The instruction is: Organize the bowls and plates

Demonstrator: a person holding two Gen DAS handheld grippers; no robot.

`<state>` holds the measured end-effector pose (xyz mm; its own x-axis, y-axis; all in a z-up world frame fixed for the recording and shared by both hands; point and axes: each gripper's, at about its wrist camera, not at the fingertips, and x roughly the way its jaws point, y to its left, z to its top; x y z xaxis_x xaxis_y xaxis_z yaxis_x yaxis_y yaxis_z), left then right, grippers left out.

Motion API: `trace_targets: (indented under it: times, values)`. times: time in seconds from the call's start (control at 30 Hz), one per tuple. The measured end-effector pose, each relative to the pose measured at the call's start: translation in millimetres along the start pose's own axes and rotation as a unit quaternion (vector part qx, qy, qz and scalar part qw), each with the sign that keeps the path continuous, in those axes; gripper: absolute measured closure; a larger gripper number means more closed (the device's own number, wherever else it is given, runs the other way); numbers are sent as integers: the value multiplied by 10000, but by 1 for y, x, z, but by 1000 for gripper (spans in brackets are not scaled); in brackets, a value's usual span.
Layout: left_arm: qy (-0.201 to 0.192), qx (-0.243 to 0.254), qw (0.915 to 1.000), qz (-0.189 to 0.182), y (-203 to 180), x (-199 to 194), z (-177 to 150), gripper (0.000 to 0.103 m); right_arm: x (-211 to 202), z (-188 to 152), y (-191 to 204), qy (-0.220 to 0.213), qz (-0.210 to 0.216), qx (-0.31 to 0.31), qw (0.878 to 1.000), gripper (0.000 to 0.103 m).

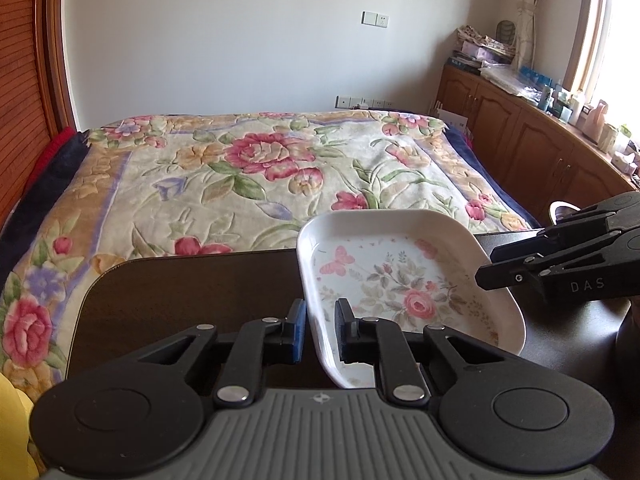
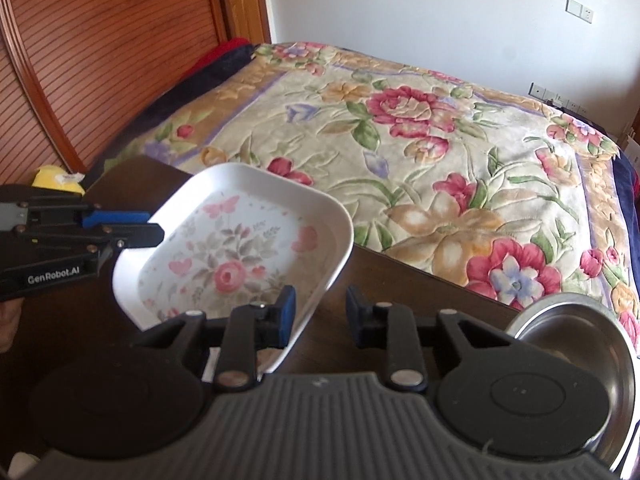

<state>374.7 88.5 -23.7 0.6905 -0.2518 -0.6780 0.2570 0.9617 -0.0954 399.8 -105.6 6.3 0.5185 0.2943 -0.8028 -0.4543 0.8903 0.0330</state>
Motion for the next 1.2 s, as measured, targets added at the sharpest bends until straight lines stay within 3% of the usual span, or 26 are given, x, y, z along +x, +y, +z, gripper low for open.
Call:
trace_targets:
  times: [0.27, 0.53, 1.2]
  values:
    - [103, -31, 9999, -40, 2, 7, -4, 91, 8, 4, 1, 246, 90, -218, 9994, 74]
    - [136, -69, 9999, 5, 3, 1, -8, 94, 2, -1, 7, 255, 226, -224, 9992, 82]
    - [-171, -38, 9998, 75, -14, -67, -34, 94, -39, -36, 25, -117, 624, -82, 9979, 82]
